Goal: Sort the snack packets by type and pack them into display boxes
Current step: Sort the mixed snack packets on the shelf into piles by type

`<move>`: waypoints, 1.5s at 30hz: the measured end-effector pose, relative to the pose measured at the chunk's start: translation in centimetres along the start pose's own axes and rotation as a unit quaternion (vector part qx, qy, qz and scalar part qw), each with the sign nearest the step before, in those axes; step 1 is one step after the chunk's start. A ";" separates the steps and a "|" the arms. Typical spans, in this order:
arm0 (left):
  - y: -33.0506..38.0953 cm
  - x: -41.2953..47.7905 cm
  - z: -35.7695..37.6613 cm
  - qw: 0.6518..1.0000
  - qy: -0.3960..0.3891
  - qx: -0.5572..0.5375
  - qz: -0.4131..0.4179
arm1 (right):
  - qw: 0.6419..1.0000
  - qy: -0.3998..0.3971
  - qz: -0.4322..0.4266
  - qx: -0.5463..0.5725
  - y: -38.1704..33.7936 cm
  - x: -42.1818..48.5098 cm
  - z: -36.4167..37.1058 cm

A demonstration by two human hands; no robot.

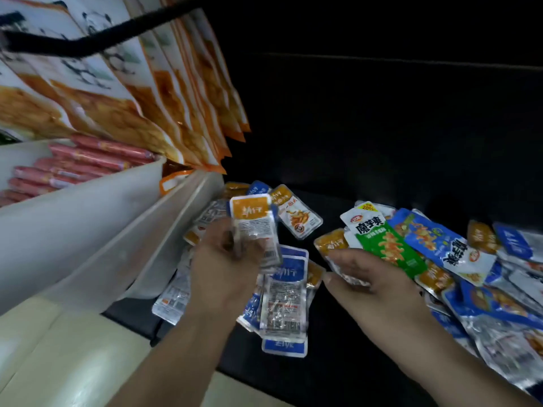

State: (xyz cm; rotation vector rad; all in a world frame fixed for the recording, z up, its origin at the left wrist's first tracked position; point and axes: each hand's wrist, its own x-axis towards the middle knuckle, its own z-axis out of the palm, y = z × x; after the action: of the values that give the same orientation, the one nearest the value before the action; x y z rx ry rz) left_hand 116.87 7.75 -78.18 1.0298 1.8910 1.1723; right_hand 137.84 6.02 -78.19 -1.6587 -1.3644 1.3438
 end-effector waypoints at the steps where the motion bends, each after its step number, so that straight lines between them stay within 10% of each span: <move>1: -0.5 0.3 -0.1 0.997 0.016 0.069 0.036 | 1.000 0.003 -0.003 0.001 0.0 0.1 -0.1; 4: -1.0 -1.2 0.3 0.971 0.022 0.213 0.102 | 1.000 0.003 -0.015 0.011 0.0 0.1 -0.7; 14: -1.0 -8.8 8.8 0.960 -0.217 0.109 0.138 | 0.994 0.092 -0.020 -0.048 4.2 -4.3 -9.7; 20: -0.9 -10.2 12.3 0.820 -0.297 0.374 0.315 | 0.968 0.170 -0.049 -0.176 8.3 -5.8 -13.8; 25: -1.5 -6.2 12.5 0.755 -0.246 0.540 0.279 | 0.941 0.143 -0.104 -0.287 8.6 -4.7 -11.5; 37: -5.4 -4.2 7.5 0.734 -0.212 0.571 0.301 | 0.858 -0.065 -0.099 -0.499 7.1 1.5 -5.8; 45: -5.5 -1.6 5.8 0.781 -0.157 0.476 0.372 | 0.861 -0.008 -0.097 -0.500 7.2 2.4 -6.2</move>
State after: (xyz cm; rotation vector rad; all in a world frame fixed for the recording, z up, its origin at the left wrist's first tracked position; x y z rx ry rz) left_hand 121.01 7.01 -85.12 2.5105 1.8003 0.2163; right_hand 146.03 7.14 -83.47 -2.0025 -2.3965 0.4878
